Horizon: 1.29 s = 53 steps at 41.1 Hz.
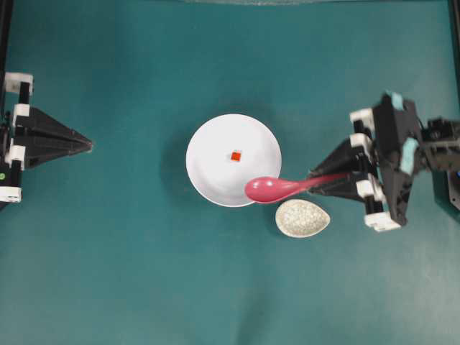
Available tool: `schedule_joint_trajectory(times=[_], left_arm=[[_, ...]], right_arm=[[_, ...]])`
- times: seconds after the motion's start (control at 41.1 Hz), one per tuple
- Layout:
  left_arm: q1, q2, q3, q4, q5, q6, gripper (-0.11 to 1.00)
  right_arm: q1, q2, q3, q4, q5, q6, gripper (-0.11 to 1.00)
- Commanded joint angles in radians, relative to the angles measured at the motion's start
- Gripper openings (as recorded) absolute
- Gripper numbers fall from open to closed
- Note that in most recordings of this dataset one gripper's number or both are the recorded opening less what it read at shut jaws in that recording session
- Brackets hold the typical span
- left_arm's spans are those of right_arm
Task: Grip the spoon and scoop the red block from the bowl with right arm.
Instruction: 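Lift the spoon from its rest and carry it over the bowl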
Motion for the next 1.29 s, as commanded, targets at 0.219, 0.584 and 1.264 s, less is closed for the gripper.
schedule_joint_trajectory(times=[0.219, 0.584, 1.264], left_arm=[[0.000, 0.008, -0.018, 0.002, -0.003, -0.002, 0.01], [0.012, 0.008, -0.017, 0.002, -0.002, -0.002, 0.01], [0.040, 0.008, -0.018, 0.002, -0.002, -0.003, 0.01]], right_arm=[[-0.103, 0.000, -0.149, -0.002, 0.167, 0.041, 0.25], [-0.206, 0.080, -0.256, -0.064, 0.383, 0.199, 0.25], [-0.232, 0.376, -0.594, -0.293, 0.836, 0.350, 0.25]])
